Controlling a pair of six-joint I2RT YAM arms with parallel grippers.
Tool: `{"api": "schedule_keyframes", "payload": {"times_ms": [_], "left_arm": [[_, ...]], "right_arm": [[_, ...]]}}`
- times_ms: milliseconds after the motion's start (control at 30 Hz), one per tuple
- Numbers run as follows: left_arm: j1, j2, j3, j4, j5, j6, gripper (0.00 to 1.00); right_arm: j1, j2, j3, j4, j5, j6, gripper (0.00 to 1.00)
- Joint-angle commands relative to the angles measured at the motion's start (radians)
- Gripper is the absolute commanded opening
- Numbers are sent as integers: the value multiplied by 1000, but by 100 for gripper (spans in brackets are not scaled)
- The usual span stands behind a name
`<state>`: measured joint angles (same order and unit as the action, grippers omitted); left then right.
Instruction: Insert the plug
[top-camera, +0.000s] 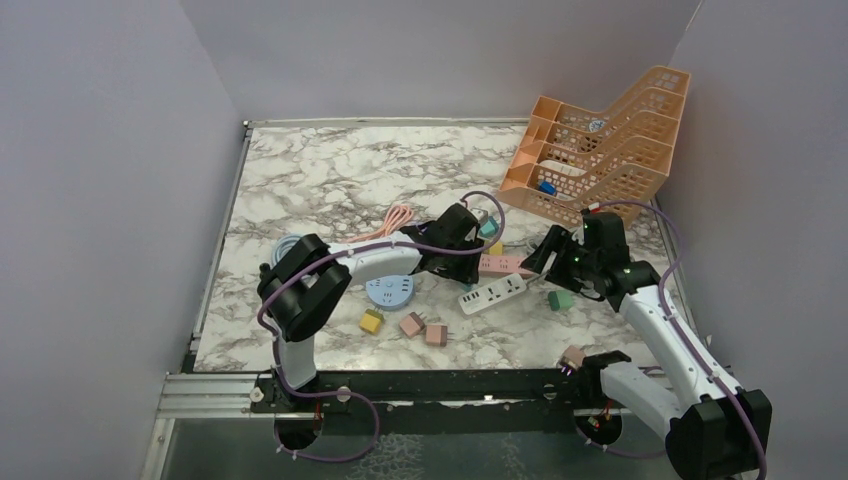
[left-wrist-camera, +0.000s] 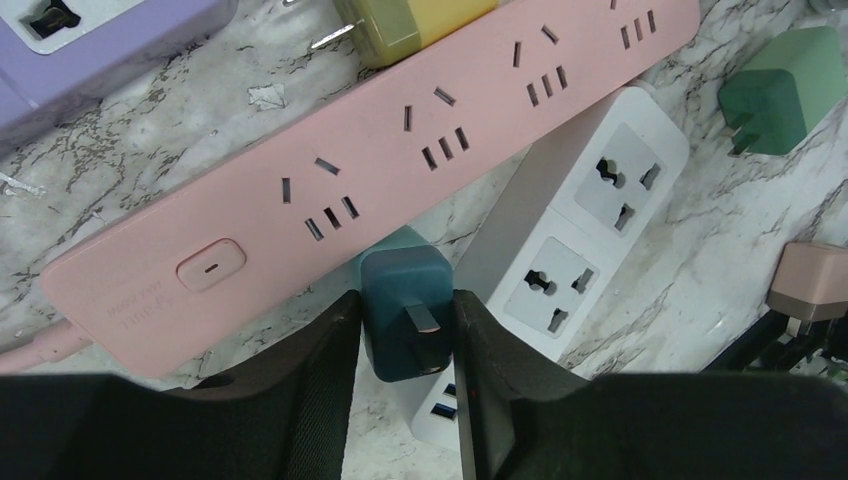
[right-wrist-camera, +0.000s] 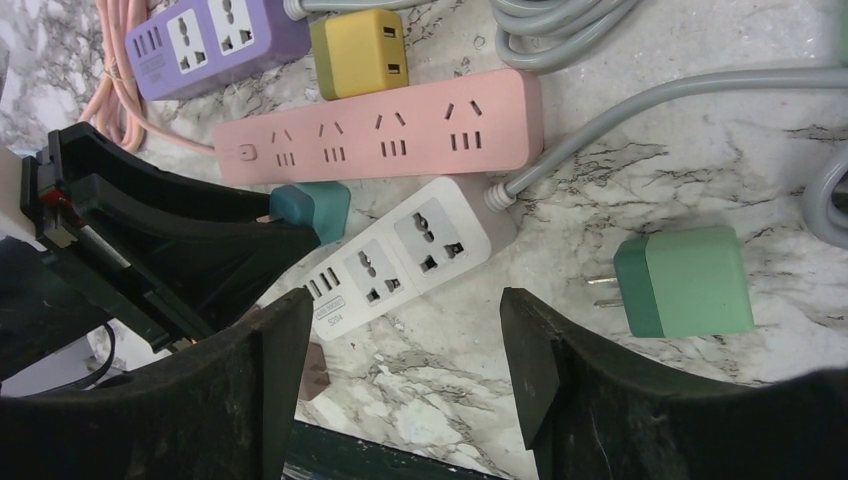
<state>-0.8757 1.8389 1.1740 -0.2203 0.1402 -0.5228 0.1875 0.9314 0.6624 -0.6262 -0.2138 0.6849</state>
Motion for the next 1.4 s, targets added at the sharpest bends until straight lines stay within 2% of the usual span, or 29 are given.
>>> {"api": "schedule_keyframes", "payload": {"times_ms": [0,200,333,467,600,733,900,1000,1200,1367], "left_arm": [[-5,12,36,-24,-26,37,34],[-3,-55,65,-29,-27,87,26],[11,-130,88,-30,-3,96,25],[56,-235,118,-24,59,68,25],[126,-331,128,48,184,-23,25],[193,-424,96,206,313,-157,25],[227,-496,67,390,386,-299,25],[230,-507,55,504,441,-390,25],[228,-495,68,598,524,-484,25],[230,-487,74,618,538,-500,25]], "right_arm": [[-6,1,-6,38,6,-5,69],[-7,-10,1,92,-94,-63,69],[-6,-32,11,188,-267,-98,71],[-7,-76,18,330,-422,-63,74],[-7,-131,18,520,-464,35,76],[-7,-136,35,710,-497,154,77],[-7,-66,123,829,-585,261,77],[-6,17,165,964,-720,336,77],[-6,125,175,1281,-809,552,72],[-3,177,170,1430,-832,694,62]]}}
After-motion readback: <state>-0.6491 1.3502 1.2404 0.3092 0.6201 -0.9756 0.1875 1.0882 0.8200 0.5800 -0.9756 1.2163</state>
